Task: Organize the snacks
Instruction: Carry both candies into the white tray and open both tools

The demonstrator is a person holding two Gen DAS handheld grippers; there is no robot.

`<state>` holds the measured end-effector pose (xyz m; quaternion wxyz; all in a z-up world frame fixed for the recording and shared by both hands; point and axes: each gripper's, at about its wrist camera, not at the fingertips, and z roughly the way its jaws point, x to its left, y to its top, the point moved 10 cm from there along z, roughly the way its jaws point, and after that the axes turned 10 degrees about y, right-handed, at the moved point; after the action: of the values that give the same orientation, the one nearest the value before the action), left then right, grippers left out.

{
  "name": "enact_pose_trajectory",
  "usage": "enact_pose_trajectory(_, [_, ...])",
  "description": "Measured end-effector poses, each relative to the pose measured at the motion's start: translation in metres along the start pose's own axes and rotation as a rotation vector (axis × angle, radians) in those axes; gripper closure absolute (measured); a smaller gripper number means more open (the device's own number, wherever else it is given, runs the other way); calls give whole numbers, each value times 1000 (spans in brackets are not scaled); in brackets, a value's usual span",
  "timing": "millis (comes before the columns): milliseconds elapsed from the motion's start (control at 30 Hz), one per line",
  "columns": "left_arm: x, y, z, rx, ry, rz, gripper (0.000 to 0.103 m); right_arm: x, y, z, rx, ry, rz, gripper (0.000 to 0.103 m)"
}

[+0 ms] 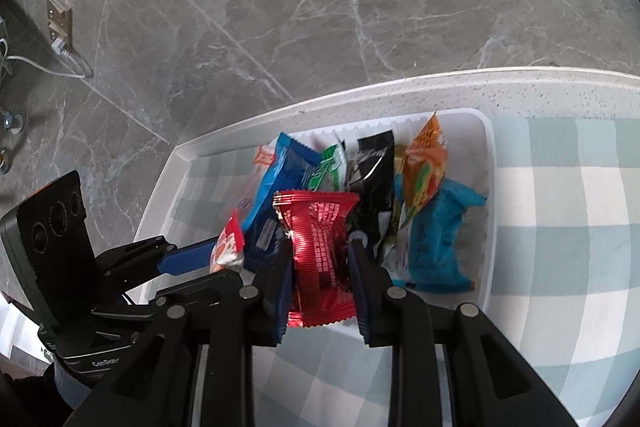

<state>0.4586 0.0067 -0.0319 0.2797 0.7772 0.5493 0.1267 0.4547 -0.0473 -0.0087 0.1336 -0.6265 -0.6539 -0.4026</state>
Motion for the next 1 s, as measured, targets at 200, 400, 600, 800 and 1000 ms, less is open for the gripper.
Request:
enact_pose_trajectory(200, [7, 13, 11, -3, 12, -7, 72, -9, 12, 4, -14, -16, 6, 74])
enact_pose_trajectory(400, [12, 26, 22, -9, 20, -14, 72, -18, 22, 11, -22, -33, 19, 74])
enact_pose_trajectory(600, [15, 38, 36, -11, 31, -13, 72, -23, 29, 17, -30, -43, 18, 74])
enact_pose_trajectory(800, [18, 45, 47, -8, 44, -24, 72, -28, 35, 20, -33, -60, 8, 74])
enact_pose_trajectory(1000, [20, 48, 56, -6, 64, -21, 70, -31, 38, 25, -28, -75, -3, 73])
